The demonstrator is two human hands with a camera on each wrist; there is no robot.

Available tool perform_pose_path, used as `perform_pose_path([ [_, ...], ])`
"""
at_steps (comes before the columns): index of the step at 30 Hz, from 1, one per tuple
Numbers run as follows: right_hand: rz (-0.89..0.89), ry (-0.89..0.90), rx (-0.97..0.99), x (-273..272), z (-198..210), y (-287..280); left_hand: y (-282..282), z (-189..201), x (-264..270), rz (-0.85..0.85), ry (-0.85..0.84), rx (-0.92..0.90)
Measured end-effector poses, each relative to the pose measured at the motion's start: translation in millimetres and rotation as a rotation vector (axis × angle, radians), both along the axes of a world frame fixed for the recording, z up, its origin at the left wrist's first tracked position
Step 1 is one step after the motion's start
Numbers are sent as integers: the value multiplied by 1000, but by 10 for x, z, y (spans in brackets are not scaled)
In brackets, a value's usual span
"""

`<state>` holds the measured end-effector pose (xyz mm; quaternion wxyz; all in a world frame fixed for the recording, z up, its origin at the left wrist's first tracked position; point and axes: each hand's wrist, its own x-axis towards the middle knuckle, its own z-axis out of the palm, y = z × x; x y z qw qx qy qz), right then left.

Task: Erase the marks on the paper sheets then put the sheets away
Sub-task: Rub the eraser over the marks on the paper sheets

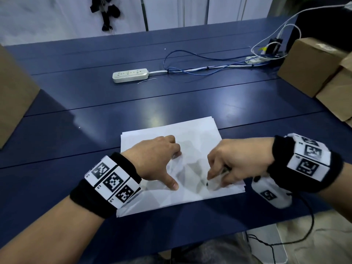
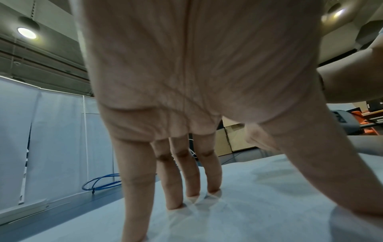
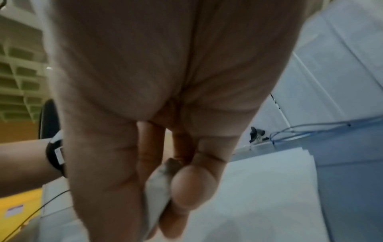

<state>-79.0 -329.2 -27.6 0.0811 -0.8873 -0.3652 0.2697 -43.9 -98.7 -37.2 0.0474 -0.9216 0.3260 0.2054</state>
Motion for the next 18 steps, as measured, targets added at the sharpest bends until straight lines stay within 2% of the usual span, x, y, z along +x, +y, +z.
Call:
perform_pose_path([
  [2, -55, -39, -15, 105, -22, -7, -4, -4, 1, -1, -3, -2],
  [5, -208, -233, -38, 360, -60, -42, -6, -1, -7, -2, -2, -8],
  [7, -217, -324, -59, 392, -79, -82, 0, -3, -2, -2, -3, -8],
  [9, -130, -266, -44, 246, -48, -101, 0, -7, 3, 2, 2, -7],
  [12, -29, 1, -15, 10, 9, -59, 1, -6, 0, 3, 5, -3],
  [13, -31, 5, -16, 13, 10, -49, -2, -7, -1, 2, 4, -4],
  [18, -213, -304, -46, 428, -57, -68, -7, 7, -3, -12, 23, -26],
])
